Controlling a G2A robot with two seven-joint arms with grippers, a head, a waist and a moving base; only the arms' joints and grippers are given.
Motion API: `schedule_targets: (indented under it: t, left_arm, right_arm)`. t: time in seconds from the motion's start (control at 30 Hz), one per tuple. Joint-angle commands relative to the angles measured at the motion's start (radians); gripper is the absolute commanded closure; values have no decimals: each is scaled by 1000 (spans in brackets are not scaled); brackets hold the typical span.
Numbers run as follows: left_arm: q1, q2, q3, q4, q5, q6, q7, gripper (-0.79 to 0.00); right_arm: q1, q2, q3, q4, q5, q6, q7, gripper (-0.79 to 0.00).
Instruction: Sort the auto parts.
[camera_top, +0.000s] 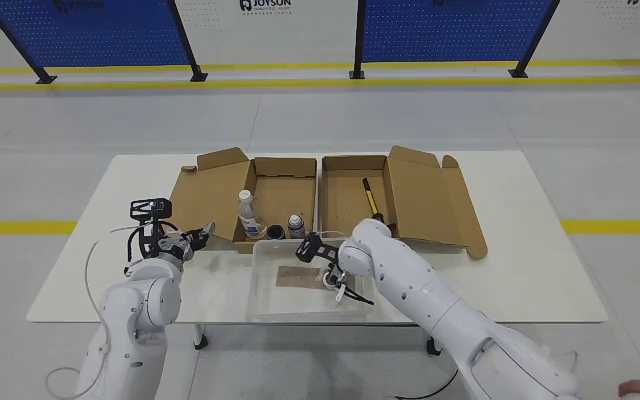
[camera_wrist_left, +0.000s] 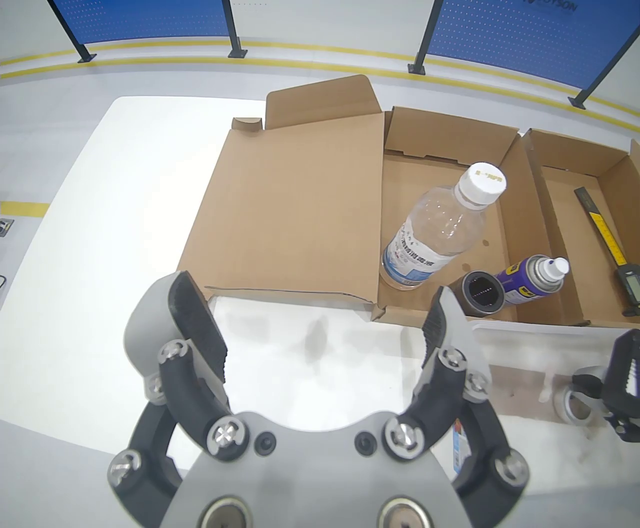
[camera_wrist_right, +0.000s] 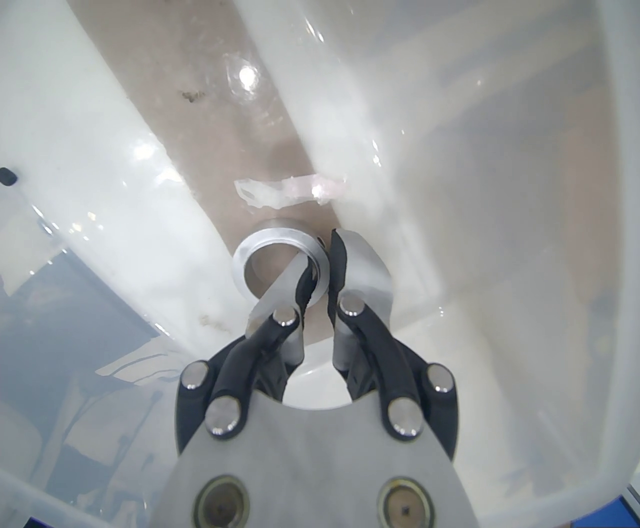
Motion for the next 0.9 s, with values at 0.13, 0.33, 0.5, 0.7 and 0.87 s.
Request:
schedule_targets:
  t: [0.13,0.33,0.5,0.7,0.87]
  left_arm:
    - [0,0,0,0,0,0,0,-785]
    - [0,0,0,0,0,0,0,-785]
    - [0,0,0,0,0,0,0,-785]
    - [0,0,0,0,0,0,0,-785]
    - [0,0,0,0,0,0,0,-785]
  right_arm:
    - [7,-5,9,-3,11,-1,-10,0]
    - [-2,4,44,-58,34,8,-12,0]
    - [-26,25,96,-184,55,32,24,0]
    - [-99,64,184,-374,62,63,66,0]
    - [-185,100,290,-548,75,103,76,0]
